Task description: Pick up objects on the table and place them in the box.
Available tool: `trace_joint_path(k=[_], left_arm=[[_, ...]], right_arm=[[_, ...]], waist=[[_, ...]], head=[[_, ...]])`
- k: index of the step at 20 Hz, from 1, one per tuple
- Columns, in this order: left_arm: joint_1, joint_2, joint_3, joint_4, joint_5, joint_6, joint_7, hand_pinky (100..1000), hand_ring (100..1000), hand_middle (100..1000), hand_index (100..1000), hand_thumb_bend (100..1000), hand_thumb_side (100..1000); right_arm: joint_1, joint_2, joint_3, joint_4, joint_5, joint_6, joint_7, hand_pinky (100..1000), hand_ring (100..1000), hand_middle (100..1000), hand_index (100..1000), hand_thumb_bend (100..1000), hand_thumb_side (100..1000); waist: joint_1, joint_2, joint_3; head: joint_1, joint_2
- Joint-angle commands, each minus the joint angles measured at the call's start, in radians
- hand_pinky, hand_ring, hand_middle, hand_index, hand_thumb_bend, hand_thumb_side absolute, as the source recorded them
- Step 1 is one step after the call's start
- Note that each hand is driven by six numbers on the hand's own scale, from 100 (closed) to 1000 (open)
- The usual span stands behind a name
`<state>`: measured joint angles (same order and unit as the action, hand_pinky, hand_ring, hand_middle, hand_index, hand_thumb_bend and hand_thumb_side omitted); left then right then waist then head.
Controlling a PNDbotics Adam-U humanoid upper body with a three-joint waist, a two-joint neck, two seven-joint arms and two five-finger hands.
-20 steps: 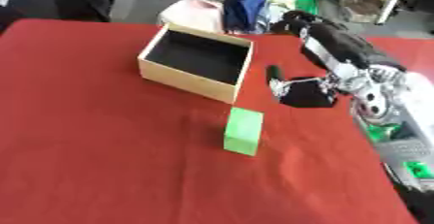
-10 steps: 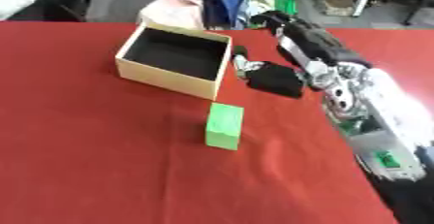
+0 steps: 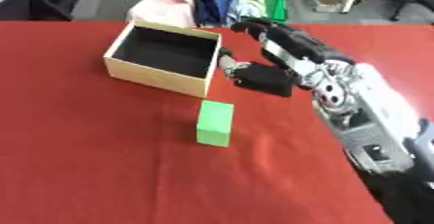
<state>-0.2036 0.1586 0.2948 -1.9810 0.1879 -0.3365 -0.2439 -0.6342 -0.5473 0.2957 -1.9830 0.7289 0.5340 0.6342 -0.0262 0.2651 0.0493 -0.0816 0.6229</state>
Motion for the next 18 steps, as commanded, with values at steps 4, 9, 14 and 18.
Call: trace_joint_path(k=[4, 9, 14, 18], left_arm=[[-0.012, 0.015, 0.010, -0.019, -0.007, -0.004, -0.005, 598, 584, 718, 888, 100, 540], [-0.013, 0.015, 0.010, -0.019, -0.012, -0.010, -0.007, 598, 584, 719, 888, 100, 538], [-0.015, 0.012, 0.011, -0.019, -0.020, -0.011, -0.010, 598, 584, 720, 888, 100, 538], [-0.019, 0.009, 0.011, -0.019, -0.023, -0.008, -0.011, 598, 583, 720, 888, 100, 539]], right_arm=[[-0.012, -0.011, -0.001, -0.017, -0.036, 0.004, 0.031, 958, 1000, 1000, 1000, 100, 859], [-0.002, -0.005, 0.015, -0.017, -0.054, -0.014, 0.062, 959, 1000, 1000, 1000, 100, 808], [0.017, 0.004, 0.026, -0.017, -0.044, -0.011, 0.082, 954, 1000, 1000, 1000, 100, 768], [0.027, 0.014, 0.034, -0.017, -0.005, -0.007, 0.095, 866, 948, 953, 1000, 100, 701]], waist=[[0.014, 0.006, -0.002], [0.017, 0.018, -0.010], [0.016, 0.031, -0.015], [0.013, 0.038, -0.017]], head=[[0.017, -0.001], [0.030, -0.002], [0.037, -0.001], [0.039, -0.006]])
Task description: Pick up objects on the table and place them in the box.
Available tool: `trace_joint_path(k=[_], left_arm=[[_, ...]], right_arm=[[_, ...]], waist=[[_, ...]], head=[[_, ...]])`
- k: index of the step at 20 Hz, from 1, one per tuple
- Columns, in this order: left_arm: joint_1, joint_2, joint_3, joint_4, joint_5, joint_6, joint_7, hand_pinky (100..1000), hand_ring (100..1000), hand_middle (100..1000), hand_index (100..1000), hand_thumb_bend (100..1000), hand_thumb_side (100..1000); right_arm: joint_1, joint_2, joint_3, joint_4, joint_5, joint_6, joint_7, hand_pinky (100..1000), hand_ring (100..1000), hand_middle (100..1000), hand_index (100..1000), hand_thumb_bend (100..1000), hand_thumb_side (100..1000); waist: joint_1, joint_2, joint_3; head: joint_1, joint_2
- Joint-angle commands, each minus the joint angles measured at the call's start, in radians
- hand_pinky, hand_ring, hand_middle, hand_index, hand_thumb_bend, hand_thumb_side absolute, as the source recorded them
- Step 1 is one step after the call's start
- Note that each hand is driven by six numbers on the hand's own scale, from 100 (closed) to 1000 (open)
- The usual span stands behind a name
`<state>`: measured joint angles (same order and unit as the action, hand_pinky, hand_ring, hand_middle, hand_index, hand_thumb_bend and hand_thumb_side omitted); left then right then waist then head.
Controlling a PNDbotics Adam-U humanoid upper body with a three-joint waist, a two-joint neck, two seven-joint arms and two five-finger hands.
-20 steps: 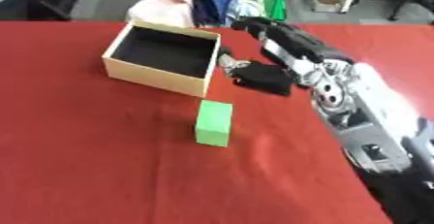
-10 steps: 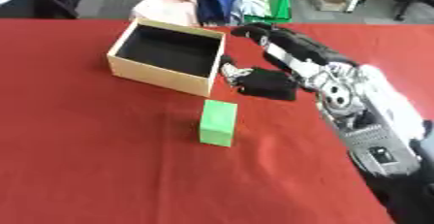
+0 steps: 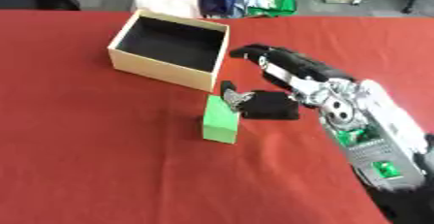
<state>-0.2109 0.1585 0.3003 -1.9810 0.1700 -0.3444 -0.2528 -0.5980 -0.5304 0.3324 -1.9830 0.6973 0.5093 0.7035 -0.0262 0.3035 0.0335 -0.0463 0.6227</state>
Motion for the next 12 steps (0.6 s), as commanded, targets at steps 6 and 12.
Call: trace_joint_path(k=[6, 12], left_arm=[[-0.016, 0.009, 0.004, -0.019, -0.005, 0.004, -0.006, 598, 584, 721, 888, 100, 540], [-0.018, 0.010, 0.003, -0.019, -0.004, 0.006, -0.009, 600, 585, 721, 888, 100, 539]], right_arm=[[-0.023, 0.008, 0.011, -0.017, 0.161, 0.004, 0.067, 746, 831, 833, 1000, 100, 728], [-0.024, 0.022, 0.016, -0.017, 0.197, -0.010, 0.118, 540, 831, 849, 1000, 100, 862]], waist=[[0.008, 0.001, 0.002], [0.006, 0.000, 0.002]], head=[[0.005, -0.007], [0.013, -0.008]])
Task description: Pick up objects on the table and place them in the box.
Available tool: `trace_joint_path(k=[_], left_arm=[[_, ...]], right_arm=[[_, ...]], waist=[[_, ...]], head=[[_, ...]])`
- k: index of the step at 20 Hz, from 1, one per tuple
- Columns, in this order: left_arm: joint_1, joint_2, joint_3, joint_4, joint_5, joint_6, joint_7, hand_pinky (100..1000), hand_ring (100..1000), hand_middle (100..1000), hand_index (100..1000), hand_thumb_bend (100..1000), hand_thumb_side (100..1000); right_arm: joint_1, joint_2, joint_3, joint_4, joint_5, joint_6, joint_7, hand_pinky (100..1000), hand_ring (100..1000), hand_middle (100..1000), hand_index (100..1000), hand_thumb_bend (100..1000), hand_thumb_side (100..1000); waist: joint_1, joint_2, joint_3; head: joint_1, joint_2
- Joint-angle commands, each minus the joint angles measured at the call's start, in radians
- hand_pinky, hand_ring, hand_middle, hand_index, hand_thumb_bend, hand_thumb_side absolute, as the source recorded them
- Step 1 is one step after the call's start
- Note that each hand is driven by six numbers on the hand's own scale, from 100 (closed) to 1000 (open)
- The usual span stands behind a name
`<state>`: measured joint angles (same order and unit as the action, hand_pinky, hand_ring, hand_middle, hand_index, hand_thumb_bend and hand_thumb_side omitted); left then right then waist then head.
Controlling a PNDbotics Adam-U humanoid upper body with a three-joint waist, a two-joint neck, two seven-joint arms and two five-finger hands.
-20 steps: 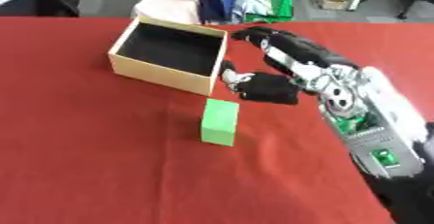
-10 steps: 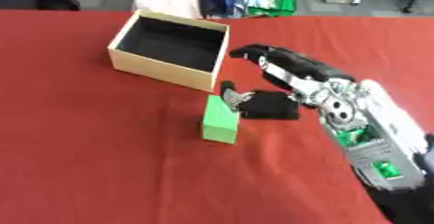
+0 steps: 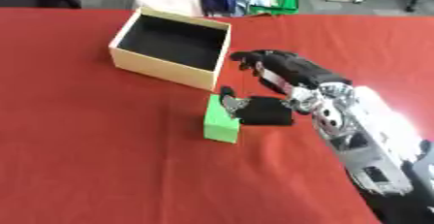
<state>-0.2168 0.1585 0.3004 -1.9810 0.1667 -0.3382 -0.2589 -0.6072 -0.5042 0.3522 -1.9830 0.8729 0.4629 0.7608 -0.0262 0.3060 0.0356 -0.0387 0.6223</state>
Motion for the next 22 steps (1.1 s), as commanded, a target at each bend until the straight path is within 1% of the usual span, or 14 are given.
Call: trace_joint_path(k=[1, 3, 4, 5, 8, 9, 10, 11, 12, 13, 15, 18, 20, 22], left_arm=[[-0.013, 0.010, 0.003, -0.019, 0.000, 0.000, -0.004, 600, 585, 721, 888, 100, 540], [-0.013, 0.010, 0.003, -0.019, 0.001, 0.000, -0.004, 600, 585, 721, 888, 100, 539], [-0.013, 0.010, 0.003, -0.019, 0.001, 0.000, -0.004, 600, 586, 722, 888, 100, 539], [-0.013, 0.010, 0.003, -0.019, 0.001, 0.000, -0.005, 600, 586, 722, 887, 100, 539], [-0.014, 0.010, 0.003, -0.019, 0.001, 0.000, -0.005, 600, 586, 722, 887, 100, 539], [-0.014, 0.011, 0.002, -0.019, 0.001, -0.001, -0.006, 600, 586, 722, 887, 100, 539], [-0.013, 0.012, 0.002, -0.019, 0.001, -0.001, -0.006, 600, 586, 722, 887, 100, 538], [-0.011, 0.013, 0.003, -0.019, 0.000, -0.002, -0.007, 600, 586, 722, 887, 100, 538], [-0.008, 0.013, 0.003, -0.019, -0.002, -0.002, -0.008, 599, 586, 723, 888, 100, 537], [-0.002, 0.013, 0.003, -0.019, -0.005, -0.002, -0.009, 599, 586, 723, 888, 100, 537], [0.008, 0.013, 0.002, -0.019, -0.010, -0.001, -0.011, 599, 586, 724, 888, 100, 537], [0.018, 0.016, -0.001, -0.019, -0.015, -0.002, -0.014, 599, 586, 724, 889, 100, 535], [0.023, 0.018, -0.001, -0.019, -0.016, -0.004, -0.014, 600, 587, 724, 889, 100, 535], [0.025, 0.019, -0.001, -0.019, -0.016, -0.005, -0.014, 600, 587, 725, 889, 100, 534]], right_arm=[[-0.014, -0.001, -0.004, -0.017, 0.027, 0.034, 0.065, 538, 829, 844, 1000, 100, 879], [-0.012, 0.007, -0.003, -0.017, 0.039, 0.031, 0.072, 558, 831, 847, 1000, 100, 899], [-0.010, 0.009, -0.001, -0.017, 0.044, 0.030, 0.075, 619, 839, 846, 1000, 100, 909], [-0.009, 0.012, 0.001, -0.017, 0.049, 0.028, 0.078, 639, 844, 845, 1000, 100, 913], [-0.005, 0.018, 0.005, -0.017, 0.053, 0.024, 0.087, 655, 856, 850, 1000, 100, 922], [-0.003, 0.020, 0.006, -0.017, 0.052, 0.024, 0.088, 666, 862, 851, 1000, 100, 918], [0.000, 0.023, 0.005, -0.017, 0.052, 0.023, 0.088, 708, 883, 855, 1000, 100, 913], [0.003, 0.025, 0.005, -0.017, 0.051, 0.022, 0.087, 708, 883, 855, 1000, 100, 913], [0.008, 0.028, 0.004, -0.017, 0.050, 0.021, 0.086, 771, 911, 859, 1000, 100, 896], [0.014, 0.031, 0.002, -0.017, 0.049, 0.020, 0.085, 788, 916, 862, 1000, 100, 879], [0.026, 0.036, 0.002, -0.017, 0.058, 0.018, 0.086, 811, 926, 870, 1000, 100, 855], [0.048, 0.047, 0.009, -0.017, 0.076, 0.014, 0.095, 813, 927, 879, 1000, 100, 841], [0.067, 0.057, 0.007, -0.017, 0.091, 0.014, 0.095, 818, 930, 882, 1000, 100, 828], [0.084, 0.064, 0.009, -0.015, 0.106, 0.012, 0.097, 820, 933, 886, 1000, 100, 824]], waist=[[0.006, -0.002, -0.001], [0.006, -0.002, -0.001], [0.007, -0.002, -0.001], [0.007, -0.002, -0.001], [0.007, -0.002, 0.001], [0.007, -0.001, 0.001], [0.006, -0.001, 0.000], [0.005, -0.001, -0.001], [0.005, -0.003, -0.002], [0.004, -0.005, -0.004], [0.002, -0.010, -0.008], [0.001, -0.017, -0.017], [0.003, -0.022, -0.023], [0.005, -0.024, -0.029]], head=[[0.007, -0.008], [0.011, -0.008], [0.015, -0.006], [0.018, -0.004], [0.024, 0.007], [0.025, 0.011], [0.027, 0.015], [0.029, 0.018], [0.032, 0.024], [0.035, 0.031], [0.039, 0.049], [0.042, 0.069], [0.042, 0.077], [0.044, 0.077]])
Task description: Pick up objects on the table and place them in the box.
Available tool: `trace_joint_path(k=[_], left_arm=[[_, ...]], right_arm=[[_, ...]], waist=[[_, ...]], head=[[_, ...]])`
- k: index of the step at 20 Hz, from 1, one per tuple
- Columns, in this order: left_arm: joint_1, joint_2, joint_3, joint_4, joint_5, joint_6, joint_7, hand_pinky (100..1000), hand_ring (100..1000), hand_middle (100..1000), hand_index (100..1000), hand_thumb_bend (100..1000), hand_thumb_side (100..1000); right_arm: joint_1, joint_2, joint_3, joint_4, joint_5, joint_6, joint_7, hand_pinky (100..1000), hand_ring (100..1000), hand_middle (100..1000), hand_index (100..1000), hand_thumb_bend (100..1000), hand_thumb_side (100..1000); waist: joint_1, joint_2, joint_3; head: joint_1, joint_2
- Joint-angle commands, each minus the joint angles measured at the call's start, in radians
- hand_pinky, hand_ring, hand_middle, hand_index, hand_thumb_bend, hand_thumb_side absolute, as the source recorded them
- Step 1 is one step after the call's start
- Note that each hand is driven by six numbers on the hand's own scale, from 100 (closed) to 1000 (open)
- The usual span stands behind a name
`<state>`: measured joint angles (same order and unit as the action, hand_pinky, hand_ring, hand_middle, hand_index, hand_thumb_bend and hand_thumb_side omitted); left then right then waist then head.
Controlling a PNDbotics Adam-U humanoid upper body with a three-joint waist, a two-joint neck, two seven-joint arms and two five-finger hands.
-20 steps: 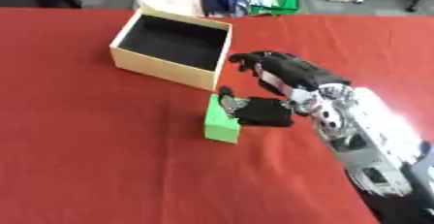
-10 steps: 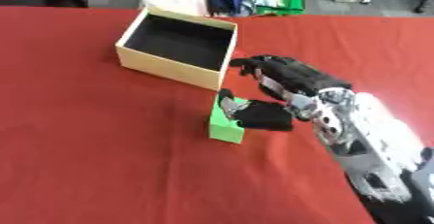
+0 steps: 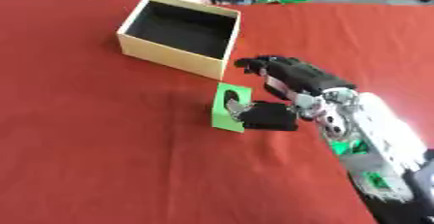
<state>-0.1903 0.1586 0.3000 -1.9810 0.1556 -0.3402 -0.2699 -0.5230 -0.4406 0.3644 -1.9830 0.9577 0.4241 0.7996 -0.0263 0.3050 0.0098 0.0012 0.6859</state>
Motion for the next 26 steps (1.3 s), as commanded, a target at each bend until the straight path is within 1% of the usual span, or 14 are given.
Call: trace_joint_path(k=[1, 3, 6, 7, 8, 10, 11, 14, 18, 19, 22, 26], left_arm=[[0.000, 0.019, -0.001, -0.019, -0.005, -0.004, -0.003, 600, 587, 725, 889, 100, 534], [0.001, 0.019, -0.001, -0.019, -0.005, -0.004, -0.003, 600, 587, 725, 888, 100, 534], [0.000, 0.018, -0.002, -0.019, -0.005, -0.004, -0.004, 600, 587, 725, 888, 100, 534], [0.000, 0.018, -0.002, -0.019, -0.005, -0.004, -0.005, 600, 587, 725, 888, 100, 533], [0.001, 0.017, -0.003, -0.019, -0.005, -0.004, -0.006, 600, 587, 726, 889, 100, 533], [0.001, 0.016, -0.003, -0.019, -0.004, -0.003, -0.008, 601, 587, 726, 889, 100, 533], [0.000, 0.015, -0.005, -0.019, -0.003, -0.003, -0.009, 601, 587, 726, 889, 100, 533], [-0.002, 0.014, -0.006, -0.019, -0.002, -0.003, -0.014, 601, 587, 726, 889, 100, 533], [-0.005, 0.011, -0.008, -0.019, 0.000, 0.000, -0.018, 601, 587, 727, 889, 100, 533], [-0.006, 0.010, -0.008, -0.019, 0.000, 0.001, -0.018, 601, 587, 727, 889, 100, 534], [-0.009, 0.010, -0.008, -0.019, 0.002, 0.002, -0.020, 602, 588, 728, 890, 100, 534], [-0.011, 0.009, -0.008, -0.019, 0.004, 0.006, -0.023, 602, 588, 728, 890, 100, 535]], right_arm=[[0.005, 0.003, -0.002, -0.013, 0.026, 0.049, 0.060, 821, 933, 886, 1000, 100, 831], [0.010, 0.007, 0.000, -0.008, 0.036, 0.043, 0.063, 825, 935, 884, 1000, 100, 826], [0.009, 0.011, 0.003, -0.002, 0.044, 0.031, 0.070, 807, 914, 867, 1000, 100, 807], [0.008, 0.011, 0.004, -0.001, 0.046, 0.028, 0.071, 798, 904, 861, 1000, 100, 789], [0.007, 0.011, 0.003, -0.001, 0.049, 0.027, 0.070, 789, 892, 857, 1000, 100, 747], [0.004, 0.011, 0.003, 0.000, 0.052, 0.028, 0.066, 789, 894, 868, 1000, 100, 723], [0.001, 0.012, 0.004, -0.001, 0.052, 0.027, 0.063, 802, 905, 878, 1000, 100, 711], [-0.005, 0.016, 0.007, 0.002, 0.047, 0.025, 0.059, 910, 967, 914, 1000, 100, 651], [-0.012, 0.024, 0.013, 0.021, 0.066, 0.027, 0.060, 970, 1000, 934, 1000, 100, 614], [-0.014, 0.025, 0.015, 0.026, 0.078, 0.027, 0.061, 980, 1000, 940, 1000, 100, 614], [-0.017, 0.033, 0.019, 0.034, 0.110, 0.026, 0.067, 985, 1000, 946, 1000, 100, 665], [-0.025, 0.042, 0.022, 0.032, 0.116, 0.024, 0.072, 989, 1000, 946, 1000, 100, 721]], waist=[[0.007, -0.023, -0.006], [0.009, -0.023, -0.008], [0.010, -0.021, -0.009], [0.011, -0.021, -0.009], [0.011, -0.020, -0.009], [0.013, -0.019, -0.009], [0.014, -0.018, -0.009], [0.016, -0.017, -0.008], [0.016, -0.015, -0.007], [0.016, -0.015, -0.007], [0.015, -0.015, -0.006], [0.014, -0.014, -0.006]], head=[[0.005, 0.012], [0.005, 0.008], [0.004, -0.001], [0.005, -0.004], [0.005, -0.007], [0.003, -0.011], [0.001, -0.014], [-0.002, -0.022], [-0.004, -0.032], [-0.003, -0.034], [-0.002, -0.039], [-0.002, -0.045]])
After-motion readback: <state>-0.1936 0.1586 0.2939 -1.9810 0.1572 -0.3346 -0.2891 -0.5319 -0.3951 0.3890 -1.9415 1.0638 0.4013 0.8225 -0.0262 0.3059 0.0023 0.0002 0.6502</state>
